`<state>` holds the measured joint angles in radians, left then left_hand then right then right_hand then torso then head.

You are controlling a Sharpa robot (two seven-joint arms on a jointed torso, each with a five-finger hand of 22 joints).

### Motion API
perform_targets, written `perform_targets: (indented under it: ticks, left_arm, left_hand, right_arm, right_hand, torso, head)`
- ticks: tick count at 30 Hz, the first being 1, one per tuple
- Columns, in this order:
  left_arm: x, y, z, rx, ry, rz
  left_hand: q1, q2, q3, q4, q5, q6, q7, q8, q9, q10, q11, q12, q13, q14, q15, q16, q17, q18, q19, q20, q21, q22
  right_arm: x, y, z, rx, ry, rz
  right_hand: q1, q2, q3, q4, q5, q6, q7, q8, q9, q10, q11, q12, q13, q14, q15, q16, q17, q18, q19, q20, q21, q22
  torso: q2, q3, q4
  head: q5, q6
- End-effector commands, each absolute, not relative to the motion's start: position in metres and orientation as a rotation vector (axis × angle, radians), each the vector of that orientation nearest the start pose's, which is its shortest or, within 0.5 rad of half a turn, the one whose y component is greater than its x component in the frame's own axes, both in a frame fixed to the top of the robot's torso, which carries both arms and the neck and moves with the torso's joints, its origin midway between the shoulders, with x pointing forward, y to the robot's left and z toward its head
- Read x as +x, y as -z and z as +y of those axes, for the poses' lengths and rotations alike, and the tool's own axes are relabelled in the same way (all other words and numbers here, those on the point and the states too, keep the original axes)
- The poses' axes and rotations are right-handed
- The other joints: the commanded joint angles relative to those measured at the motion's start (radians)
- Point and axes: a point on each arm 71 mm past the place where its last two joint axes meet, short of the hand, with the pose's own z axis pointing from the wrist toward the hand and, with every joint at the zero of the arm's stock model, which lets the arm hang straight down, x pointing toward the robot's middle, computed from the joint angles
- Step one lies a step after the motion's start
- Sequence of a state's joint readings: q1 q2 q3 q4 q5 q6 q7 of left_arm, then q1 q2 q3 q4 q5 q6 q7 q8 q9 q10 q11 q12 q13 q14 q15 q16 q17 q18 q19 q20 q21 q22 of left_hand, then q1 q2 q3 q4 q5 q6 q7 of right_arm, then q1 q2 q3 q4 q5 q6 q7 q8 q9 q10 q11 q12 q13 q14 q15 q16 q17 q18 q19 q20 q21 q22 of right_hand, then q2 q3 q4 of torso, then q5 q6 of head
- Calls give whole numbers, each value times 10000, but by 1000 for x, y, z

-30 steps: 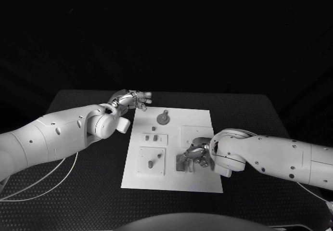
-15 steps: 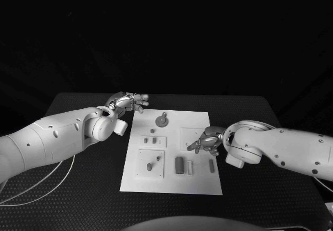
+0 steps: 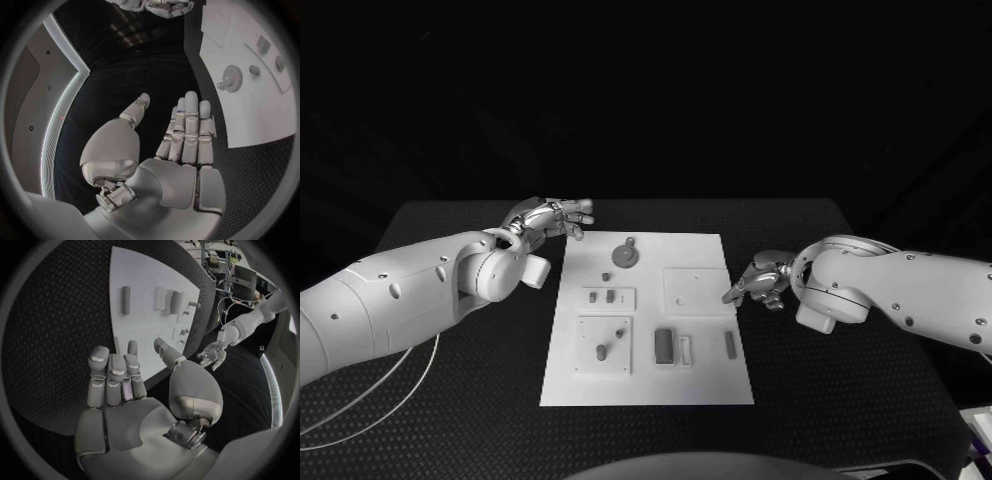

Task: Assemble the parts on the task board

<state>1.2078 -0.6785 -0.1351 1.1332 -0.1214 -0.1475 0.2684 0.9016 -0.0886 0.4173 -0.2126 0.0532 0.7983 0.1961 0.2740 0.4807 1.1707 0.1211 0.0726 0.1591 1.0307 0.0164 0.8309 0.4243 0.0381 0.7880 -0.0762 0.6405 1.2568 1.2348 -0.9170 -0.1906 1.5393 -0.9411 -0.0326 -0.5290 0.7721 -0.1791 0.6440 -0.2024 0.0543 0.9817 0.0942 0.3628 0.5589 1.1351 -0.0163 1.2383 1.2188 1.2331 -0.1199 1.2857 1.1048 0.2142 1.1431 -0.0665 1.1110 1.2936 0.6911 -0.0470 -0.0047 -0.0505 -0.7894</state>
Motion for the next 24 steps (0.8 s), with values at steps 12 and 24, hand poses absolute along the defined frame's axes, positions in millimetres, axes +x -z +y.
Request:
perform_targets:
  ticks: [12, 24]
  left_arm:
    - [539, 233, 234, -10397, 13296, 16316]
    - [539, 233, 232, -10377, 13385, 16423]
  left_hand:
    - [-71, -10, -10, 34, -37, -2, -50, 104, 20, 113, -8, 86, 30, 2, 14, -62, 42, 74, 17, -24, -70, 46]
    - [-77, -12, -19, 34, -37, 25, -61, 124, 27, 115, -9, 85, 30, 0, 13, -68, 50, 72, 15, -27, -75, 57]
  right_arm:
    - [422, 288, -248, 2804, -2271, 24375]
    - [421, 294, -242, 2372, -2124, 24313]
  right_hand:
    - [109, -94, 323, 227, -56, 133, -4, 18, 29, 165, 6, -23, 46, 110, 18, -5, 24, 476, 58, 86, 19, -29]
    - [-3, -180, 386, 407, -56, 221, -31, 37, 52, 240, -18, -13, 84, 125, 5, -30, 22, 476, 64, 127, 37, -36]
  torso:
    - [14, 7, 26]
    - [3, -14, 31]
  head:
    - [-21, -130]
    - [74, -219]
